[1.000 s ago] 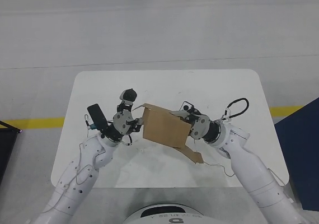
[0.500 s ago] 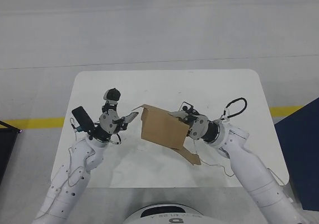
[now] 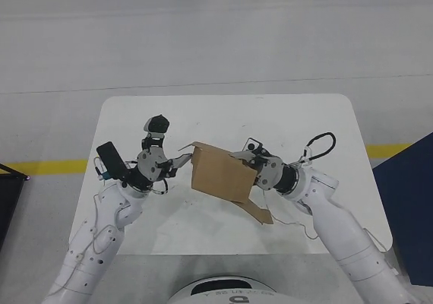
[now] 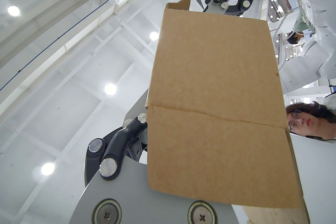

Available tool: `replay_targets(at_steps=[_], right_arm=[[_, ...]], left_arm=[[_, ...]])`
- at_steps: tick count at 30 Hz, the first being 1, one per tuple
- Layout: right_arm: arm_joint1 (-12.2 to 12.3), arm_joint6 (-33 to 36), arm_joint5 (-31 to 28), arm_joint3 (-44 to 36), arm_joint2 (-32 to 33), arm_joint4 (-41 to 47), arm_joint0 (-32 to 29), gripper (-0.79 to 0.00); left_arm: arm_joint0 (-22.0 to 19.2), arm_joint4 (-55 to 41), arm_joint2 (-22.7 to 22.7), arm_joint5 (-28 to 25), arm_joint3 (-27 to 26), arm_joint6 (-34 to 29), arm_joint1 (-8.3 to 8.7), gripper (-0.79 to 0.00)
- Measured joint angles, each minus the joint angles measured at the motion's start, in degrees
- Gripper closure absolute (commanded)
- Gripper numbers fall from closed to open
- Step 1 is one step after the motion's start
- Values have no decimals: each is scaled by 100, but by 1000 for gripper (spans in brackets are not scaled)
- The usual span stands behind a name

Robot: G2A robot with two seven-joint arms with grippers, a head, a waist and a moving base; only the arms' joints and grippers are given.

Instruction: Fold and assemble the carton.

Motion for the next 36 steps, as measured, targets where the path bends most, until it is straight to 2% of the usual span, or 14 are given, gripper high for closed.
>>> replay_targets(at_steps=[6,12,21,25,27,28,30,33,36], right_arm=[[6,5,26,-23,19,13,-23,0],[3,-20,48,-14,-12,10,-15,0],[-6,-40,-68,-19,4,104,-31,0],[-6,-40,-64,-18,4,103,-30,0],[-6,-39,-64,-18,4,102,-30,0],[-6,-39,-64,-18,4,102,-31,0],[-9,-103,-73,-39,-6,123,-49,0],[-12,-233,-33,-83,-9,177,-75,0],[-9,-274,31,-80,-12,182,-79,0]], left_arm=[[-132,159,152,127,20,-70,-33,-785],[-128,315,229,100,104,123,-43,-785],[153,728,-230,168,66,615,52,-785],[189,808,-269,232,24,630,59,-785],[220,602,-317,283,3,492,55,-345],[233,456,-372,309,9,370,56,-259],[231,284,-455,285,37,233,61,-252],[214,376,-589,273,89,104,86,-351],[212,513,-723,343,127,71,108,-360]])
